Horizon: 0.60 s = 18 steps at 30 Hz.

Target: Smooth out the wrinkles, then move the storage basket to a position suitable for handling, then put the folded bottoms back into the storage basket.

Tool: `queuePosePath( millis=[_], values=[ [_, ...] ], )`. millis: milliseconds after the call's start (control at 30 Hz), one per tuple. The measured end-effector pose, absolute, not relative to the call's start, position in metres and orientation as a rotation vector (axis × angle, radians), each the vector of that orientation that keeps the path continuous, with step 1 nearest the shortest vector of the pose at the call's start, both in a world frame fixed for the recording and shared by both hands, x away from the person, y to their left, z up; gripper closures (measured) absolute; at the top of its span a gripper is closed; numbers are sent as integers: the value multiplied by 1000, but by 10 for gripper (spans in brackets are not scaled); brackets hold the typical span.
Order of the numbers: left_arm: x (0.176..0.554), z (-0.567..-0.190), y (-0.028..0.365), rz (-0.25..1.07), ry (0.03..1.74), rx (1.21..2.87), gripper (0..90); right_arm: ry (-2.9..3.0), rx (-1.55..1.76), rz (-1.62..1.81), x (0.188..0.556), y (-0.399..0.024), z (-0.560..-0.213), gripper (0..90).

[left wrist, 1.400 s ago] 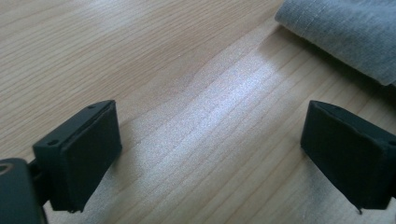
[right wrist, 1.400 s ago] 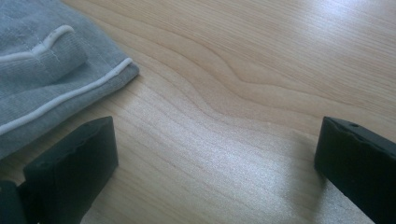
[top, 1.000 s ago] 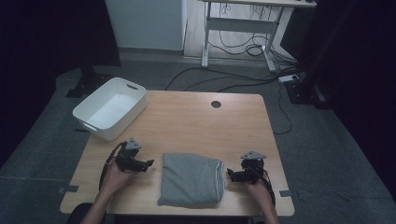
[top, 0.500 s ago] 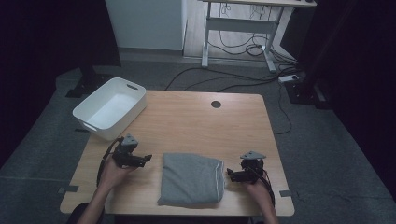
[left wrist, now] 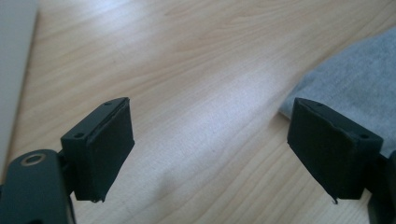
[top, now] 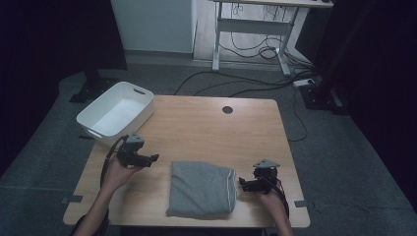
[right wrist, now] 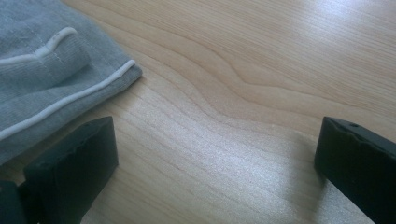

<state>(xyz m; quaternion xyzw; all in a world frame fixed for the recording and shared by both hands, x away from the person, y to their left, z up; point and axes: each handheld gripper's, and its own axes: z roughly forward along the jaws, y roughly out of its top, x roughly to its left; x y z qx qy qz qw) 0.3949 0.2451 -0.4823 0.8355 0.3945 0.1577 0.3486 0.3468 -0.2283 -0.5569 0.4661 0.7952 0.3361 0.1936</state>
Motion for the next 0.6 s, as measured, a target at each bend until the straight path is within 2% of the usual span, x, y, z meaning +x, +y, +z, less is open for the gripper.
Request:
queuePosePath(
  millis=[600],
  values=[
    [427, -441, 248, 438, 1035, 2147, 142, 2231, 1306, 944, 347, -227, -557, 0]
  ],
)
